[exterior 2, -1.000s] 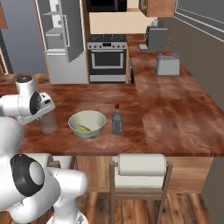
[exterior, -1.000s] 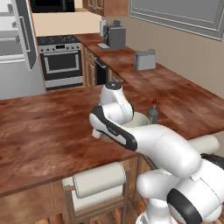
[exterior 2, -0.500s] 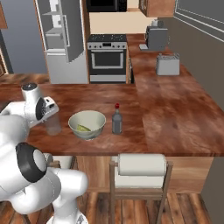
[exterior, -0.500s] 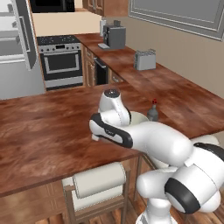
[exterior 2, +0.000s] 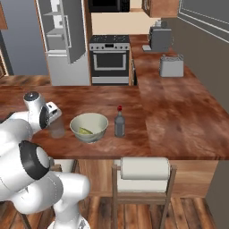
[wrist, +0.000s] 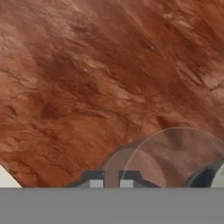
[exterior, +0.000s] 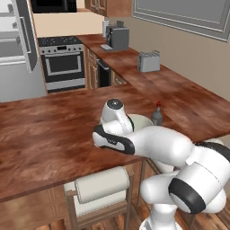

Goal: There is a bowl on the dining counter. Grab a lemon wedge from the fridge and place it in the bowl. Then get the liquor bottle and glass cup from the cabinet and place them next to the bowl.

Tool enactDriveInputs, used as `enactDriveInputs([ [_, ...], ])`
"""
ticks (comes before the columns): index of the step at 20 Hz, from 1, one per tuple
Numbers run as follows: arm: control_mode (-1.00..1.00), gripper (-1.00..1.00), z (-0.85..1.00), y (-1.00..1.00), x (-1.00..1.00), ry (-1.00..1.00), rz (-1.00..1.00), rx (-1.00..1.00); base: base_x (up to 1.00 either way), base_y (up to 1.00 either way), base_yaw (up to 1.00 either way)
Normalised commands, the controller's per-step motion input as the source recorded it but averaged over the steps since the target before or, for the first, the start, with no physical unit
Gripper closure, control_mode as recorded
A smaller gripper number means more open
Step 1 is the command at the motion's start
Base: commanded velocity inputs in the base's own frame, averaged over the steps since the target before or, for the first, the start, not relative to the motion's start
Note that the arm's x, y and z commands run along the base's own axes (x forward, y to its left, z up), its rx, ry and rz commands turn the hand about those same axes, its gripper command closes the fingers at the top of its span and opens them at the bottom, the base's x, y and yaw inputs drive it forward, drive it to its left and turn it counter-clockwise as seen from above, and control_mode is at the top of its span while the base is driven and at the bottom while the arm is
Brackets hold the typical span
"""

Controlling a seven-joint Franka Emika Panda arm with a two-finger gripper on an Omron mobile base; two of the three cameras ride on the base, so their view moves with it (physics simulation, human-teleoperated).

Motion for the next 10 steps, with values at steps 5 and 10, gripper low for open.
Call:
enactDriveInputs([
  [5,-1.0,1.0,-0.17,0.0,0.28,-0.01,0.02,0.0,0.0,0.0,0.0],
  [10,-1.0,1.0,-0.2,0.0,0.31,0.0,0.03,0.0,0.0,0.0,0.0],
])
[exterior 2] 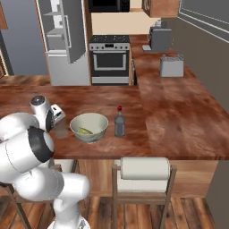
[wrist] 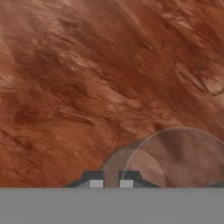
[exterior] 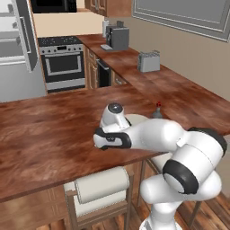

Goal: There is a bowl on the dining counter. Grab a lemon wedge from the fridge and place it in the bowl. Then get the liquor bottle and glass cup from the cabinet and place them next to the bowl.

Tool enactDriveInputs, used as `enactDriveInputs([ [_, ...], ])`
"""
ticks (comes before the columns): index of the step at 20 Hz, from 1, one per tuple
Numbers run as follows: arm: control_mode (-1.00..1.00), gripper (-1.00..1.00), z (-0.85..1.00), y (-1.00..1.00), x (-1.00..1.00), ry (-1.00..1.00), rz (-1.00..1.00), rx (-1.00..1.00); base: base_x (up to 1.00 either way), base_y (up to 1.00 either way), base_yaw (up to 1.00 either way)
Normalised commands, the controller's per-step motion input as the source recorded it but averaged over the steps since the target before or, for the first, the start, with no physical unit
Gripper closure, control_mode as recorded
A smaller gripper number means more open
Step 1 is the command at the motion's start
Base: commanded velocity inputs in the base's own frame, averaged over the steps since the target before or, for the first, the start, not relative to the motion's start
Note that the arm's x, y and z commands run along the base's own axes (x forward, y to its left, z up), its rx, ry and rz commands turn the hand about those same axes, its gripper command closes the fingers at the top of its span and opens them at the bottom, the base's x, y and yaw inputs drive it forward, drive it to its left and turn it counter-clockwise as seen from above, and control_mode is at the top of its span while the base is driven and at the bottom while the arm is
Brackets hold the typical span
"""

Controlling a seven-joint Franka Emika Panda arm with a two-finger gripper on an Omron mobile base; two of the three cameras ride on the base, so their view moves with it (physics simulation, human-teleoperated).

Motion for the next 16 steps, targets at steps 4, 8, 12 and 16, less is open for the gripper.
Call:
enactDriveInputs([
  [4,-1.0,1.0,-0.24,0.06,0.26,0.0,0.03,0.0,0.0,0.0,0.0],
  [8,-1.0,1.0,-0.23,0.17,0.26,0.01,0.01,0.0,0.0,0.0,0.0],
  [12,-1.0,1.0,-0.2,0.19,0.3,0.01,0.01,0.0,0.0,0.0,0.0],
  [16,-1.0,1.0,-0.22,0.12,0.29,0.0,0.01,0.0,0.0,0.0,0.0],
])
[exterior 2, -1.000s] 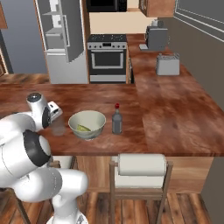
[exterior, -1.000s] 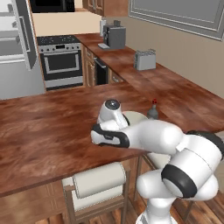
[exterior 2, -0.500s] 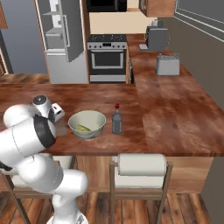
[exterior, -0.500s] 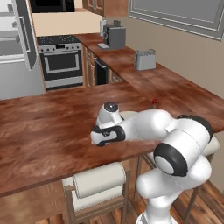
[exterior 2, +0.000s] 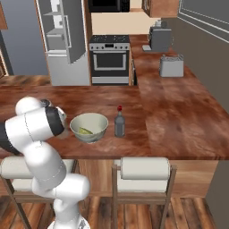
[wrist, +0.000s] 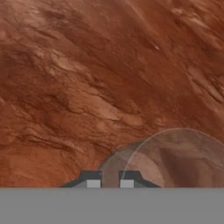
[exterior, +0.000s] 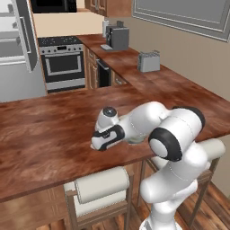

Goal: There is a bowl on the dining counter. Grab a lemon wedge from the fridge and place it in the bowl. Then get the liquor bottle and glass cup from the cabinet and place them next to the bowl.

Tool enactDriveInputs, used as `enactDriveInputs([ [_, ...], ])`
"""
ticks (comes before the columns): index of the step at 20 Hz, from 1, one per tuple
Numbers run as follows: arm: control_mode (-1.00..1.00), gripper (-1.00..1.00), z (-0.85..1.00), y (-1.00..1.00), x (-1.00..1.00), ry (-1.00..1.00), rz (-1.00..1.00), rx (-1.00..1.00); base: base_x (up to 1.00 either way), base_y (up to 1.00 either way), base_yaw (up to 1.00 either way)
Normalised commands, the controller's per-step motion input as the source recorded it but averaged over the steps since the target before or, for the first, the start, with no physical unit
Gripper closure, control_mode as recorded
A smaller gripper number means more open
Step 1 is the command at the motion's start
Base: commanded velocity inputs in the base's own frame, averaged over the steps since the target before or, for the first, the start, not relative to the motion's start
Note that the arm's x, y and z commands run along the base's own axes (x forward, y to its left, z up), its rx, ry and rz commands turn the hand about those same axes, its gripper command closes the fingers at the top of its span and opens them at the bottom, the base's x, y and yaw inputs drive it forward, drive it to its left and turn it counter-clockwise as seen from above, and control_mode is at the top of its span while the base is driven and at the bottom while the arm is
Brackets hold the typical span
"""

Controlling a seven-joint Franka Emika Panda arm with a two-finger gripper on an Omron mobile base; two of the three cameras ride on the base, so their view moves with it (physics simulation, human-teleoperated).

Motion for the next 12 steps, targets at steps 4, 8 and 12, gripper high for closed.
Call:
enactDriveInputs([
  [4,-1.0,1.0,-0.23,0.08,0.27,0.0,0.01,0.0,0.0,0.0,0.0],
  [8,-1.0,1.0,-0.22,0.08,0.21,0.0,0.01,0.0,0.0,0.0,0.0],
  [12,-1.0,1.0,-0.23,0.03,0.15,0.0,0.01,0.0,0.0,0.0,0.0],
])
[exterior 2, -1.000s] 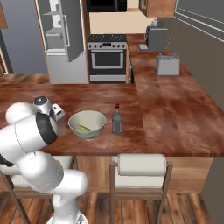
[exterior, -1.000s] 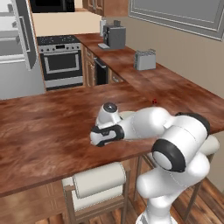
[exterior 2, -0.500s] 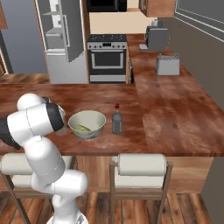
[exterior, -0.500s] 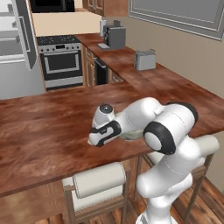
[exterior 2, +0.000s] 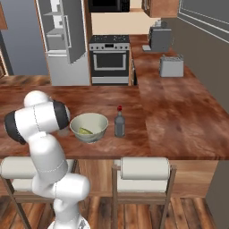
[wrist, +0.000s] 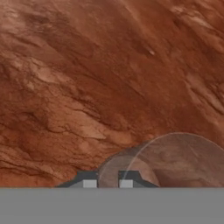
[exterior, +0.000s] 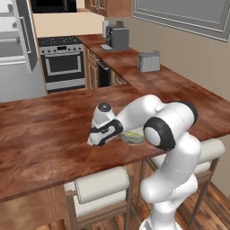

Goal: There is a bowl on the dining counter. Grab a lemon wedge from the fridge and place it in the bowl. Then get the liquor bottle and glass cup from the cabinet and place them next to the bowl.

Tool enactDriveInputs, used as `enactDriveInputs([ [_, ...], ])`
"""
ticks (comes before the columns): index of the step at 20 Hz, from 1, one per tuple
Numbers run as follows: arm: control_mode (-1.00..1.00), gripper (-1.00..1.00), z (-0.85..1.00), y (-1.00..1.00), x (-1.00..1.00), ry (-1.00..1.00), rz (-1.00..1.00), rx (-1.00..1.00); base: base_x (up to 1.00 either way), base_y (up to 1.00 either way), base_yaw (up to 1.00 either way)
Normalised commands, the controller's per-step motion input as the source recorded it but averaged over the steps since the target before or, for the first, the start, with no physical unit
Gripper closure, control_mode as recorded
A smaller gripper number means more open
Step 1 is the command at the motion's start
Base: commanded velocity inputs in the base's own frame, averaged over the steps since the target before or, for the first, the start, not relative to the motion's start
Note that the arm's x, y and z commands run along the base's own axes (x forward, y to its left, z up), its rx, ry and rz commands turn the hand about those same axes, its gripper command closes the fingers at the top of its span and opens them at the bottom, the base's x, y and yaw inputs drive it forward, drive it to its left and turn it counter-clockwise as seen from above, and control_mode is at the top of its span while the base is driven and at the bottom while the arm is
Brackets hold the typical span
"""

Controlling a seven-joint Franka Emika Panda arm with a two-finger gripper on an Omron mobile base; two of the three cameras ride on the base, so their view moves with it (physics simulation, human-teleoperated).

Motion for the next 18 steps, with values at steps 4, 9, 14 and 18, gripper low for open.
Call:
enactDriveInputs([
  [4,-1.0,-1.0,-0.1,0.0,0.0,0.0,0.0,0.0,0.0,0.0,0.0],
  [9,-1.0,-1.0,0.02,0.0,-0.16,0.0,0.0,0.0,0.0,0.0,0.0],
  [14,-1.0,-1.0,0.47,0.0,-0.29,-0.1,0.0,0.01,0.0,0.0,0.0],
  [18,-1.0,-1.0,0.93,-0.01,-0.35,-0.18,0.0,0.04,0.0,0.0,0.0],
])
